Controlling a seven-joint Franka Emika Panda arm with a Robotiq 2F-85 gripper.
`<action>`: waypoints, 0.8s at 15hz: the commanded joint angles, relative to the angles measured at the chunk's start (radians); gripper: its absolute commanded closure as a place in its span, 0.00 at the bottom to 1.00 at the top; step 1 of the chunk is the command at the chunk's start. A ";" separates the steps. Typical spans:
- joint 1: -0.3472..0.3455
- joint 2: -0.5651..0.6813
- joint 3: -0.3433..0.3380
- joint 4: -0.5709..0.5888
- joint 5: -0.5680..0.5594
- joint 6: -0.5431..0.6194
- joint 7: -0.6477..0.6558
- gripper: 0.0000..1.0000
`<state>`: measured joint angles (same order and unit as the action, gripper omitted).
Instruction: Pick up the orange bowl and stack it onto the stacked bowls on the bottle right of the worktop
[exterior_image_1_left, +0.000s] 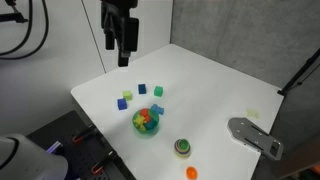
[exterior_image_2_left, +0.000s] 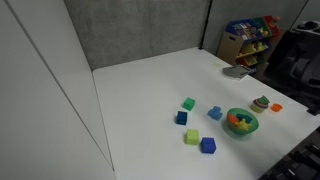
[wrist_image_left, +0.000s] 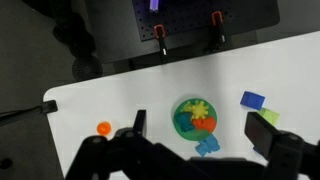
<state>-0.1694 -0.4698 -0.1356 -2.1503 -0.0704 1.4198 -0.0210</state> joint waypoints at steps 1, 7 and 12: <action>0.009 0.001 -0.007 0.003 -0.002 -0.003 0.003 0.00; 0.009 0.023 -0.003 0.011 -0.010 0.008 0.010 0.00; 0.004 0.077 -0.005 0.014 -0.028 0.071 0.012 0.00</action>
<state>-0.1694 -0.4298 -0.1356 -2.1502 -0.0731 1.4528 -0.0210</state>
